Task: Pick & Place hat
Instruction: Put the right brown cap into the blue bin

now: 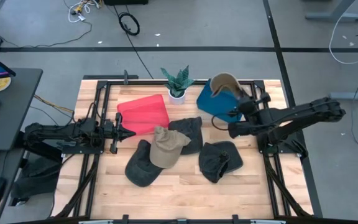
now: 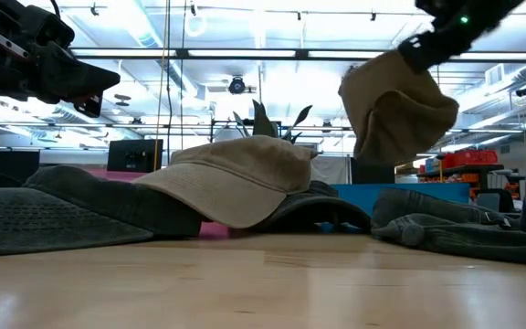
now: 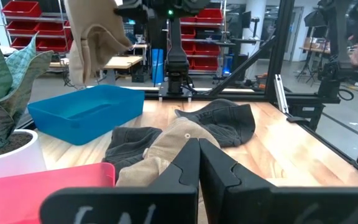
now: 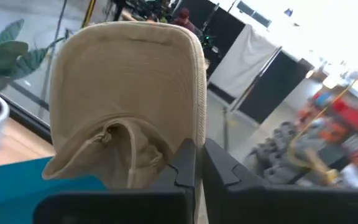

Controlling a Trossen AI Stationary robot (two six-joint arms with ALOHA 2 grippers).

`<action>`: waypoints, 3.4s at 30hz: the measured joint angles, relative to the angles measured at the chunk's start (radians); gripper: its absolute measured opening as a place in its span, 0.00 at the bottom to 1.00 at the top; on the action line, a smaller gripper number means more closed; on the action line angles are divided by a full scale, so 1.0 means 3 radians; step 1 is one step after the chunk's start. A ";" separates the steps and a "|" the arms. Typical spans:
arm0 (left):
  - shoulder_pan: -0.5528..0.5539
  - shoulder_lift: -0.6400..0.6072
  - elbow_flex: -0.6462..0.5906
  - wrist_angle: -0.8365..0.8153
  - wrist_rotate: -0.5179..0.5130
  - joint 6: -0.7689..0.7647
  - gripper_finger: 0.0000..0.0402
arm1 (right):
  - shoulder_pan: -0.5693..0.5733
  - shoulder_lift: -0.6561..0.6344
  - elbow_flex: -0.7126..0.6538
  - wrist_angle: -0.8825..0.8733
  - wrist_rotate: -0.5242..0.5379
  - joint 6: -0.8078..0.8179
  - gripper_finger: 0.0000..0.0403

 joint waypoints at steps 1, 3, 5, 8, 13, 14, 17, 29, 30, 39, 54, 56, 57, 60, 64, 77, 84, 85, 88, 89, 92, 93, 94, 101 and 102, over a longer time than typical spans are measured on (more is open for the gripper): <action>0.0000 0.0001 0.0000 0.0000 0.0000 0.0001 0.01 | 0.0016 -0.0058 -0.0088 0.0078 -0.0005 0.0099 0.01; 0.0000 0.0000 0.0000 0.0000 0.0000 0.0001 0.01 | 0.0026 -0.0162 -0.0275 0.0322 -0.0018 0.0206 0.01; 0.0000 0.0000 0.0001 0.0000 0.0000 0.0002 0.01 | 0.0025 -0.0216 -0.0455 0.0595 -0.0039 0.0167 0.01; 0.0000 0.0000 0.0000 0.0000 0.0000 0.0000 0.01 | -0.0006 -0.0230 -0.0704 0.1017 -0.0034 0.0094 0.01; 0.0000 0.0000 0.0000 0.0001 0.0000 0.0001 0.01 | -0.0106 -0.0201 -0.1095 0.1772 0.0164 -0.0126 0.01; 0.0000 0.0000 0.0001 0.0001 -0.0001 0.0001 0.01 | -0.0136 -0.0203 -0.1152 0.1918 0.0247 -0.0289 0.01; 0.0000 0.0000 0.0001 0.0001 0.0000 0.0001 0.01 | -0.0213 -0.0204 -0.1298 0.2307 0.0306 -0.0678 0.01; 0.0000 0.0001 0.0000 0.0000 0.0000 0.0002 0.01 | -0.0222 -0.0189 -0.1592 0.3093 0.0167 -0.1134 0.03; 0.0000 0.0001 0.0000 0.0001 -0.0001 0.0002 0.01 | -0.0222 -0.0189 -0.1598 0.3106 0.0167 -0.1152 0.04; 0.0000 0.0000 0.0000 0.0000 0.0000 0.0000 0.01 | -0.0272 -0.0189 -0.1602 0.3164 -0.0113 -0.1306 0.09; 0.0000 0.0001 0.0001 0.0001 -0.0001 0.0001 0.01 | -0.0305 -0.0189 -0.1602 0.4292 -0.1067 -0.2240 0.39; 0.0000 0.0000 0.0000 0.0000 0.0000 0.0000 0.01 | -0.0305 -0.0189 -0.1602 0.4402 -0.1110 -0.2359 0.44; 0.0000 0.0001 0.0001 0.0000 -0.0001 0.0001 0.01 | -0.0305 -0.0189 -0.1602 0.4456 -0.1138 -0.2445 0.47; 0.0000 0.0001 0.0001 0.0000 0.0000 0.0000 0.01 | -0.0305 -0.0190 -0.1602 0.4544 -0.1313 -0.2616 0.53; 0.0000 0.0001 0.0001 0.0001 -0.0001 0.0000 0.01 | -0.0303 -0.0193 -0.1602 0.4725 -0.1341 -0.2620 0.57; 0.0000 0.0001 0.0001 0.0001 0.0000 0.0001 0.01 | -0.0169 -0.0932 -0.1602 0.3829 -0.1417 -0.2383 0.50; 0.0000 0.0001 0.0001 0.0001 0.0000 0.0001 0.01 | -0.0306 -0.1491 -0.1602 0.3423 -0.2411 -0.1786 0.44; 0.0000 0.0001 0.0000 0.0000 0.0000 0.0001 0.01 | -0.0326 -0.1547 -0.1602 0.3391 -0.2534 -0.1678 0.43; 0.0000 0.0000 0.0001 0.0001 0.0000 0.0001 0.01 | -0.0375 -0.1705 -0.1602 0.3285 -0.2806 -0.1464 0.42; 0.0000 0.0001 0.0001 0.0000 0.0000 0.0001 0.01 | -0.0386 -0.1750 -0.1602 0.3230 -0.2821 -0.1406 0.42; 0.0000 0.0000 0.0001 0.0000 0.0000 0.0000 0.01 | -0.0443 -0.1853 -0.1602 0.2929 -0.2664 -0.1337 0.41; 0.0000 0.0001 0.0000 0.0000 0.0000 0.0001 0.01 | -0.0461 -0.1869 -0.1602 0.2801 -0.2559 -0.1268 0.41; 0.0000 0.0001 0.0001 0.0001 0.0000 0.0001 0.01 | -0.0479 -0.1876 -0.1602 0.2665 -0.2467 -0.1171 0.40; 0.0000 0.0001 0.0000 0.0000 0.0000 0.0001 0.01 | -0.0613 -0.1807 -0.1601 0.2011 -0.2561 -0.0707 0.36; 0.0000 0.0001 0.0000 0.0000 0.0000 0.0001 0.01 | -0.0631 -0.1778 -0.1602 0.1986 -0.2603 -0.0668 0.35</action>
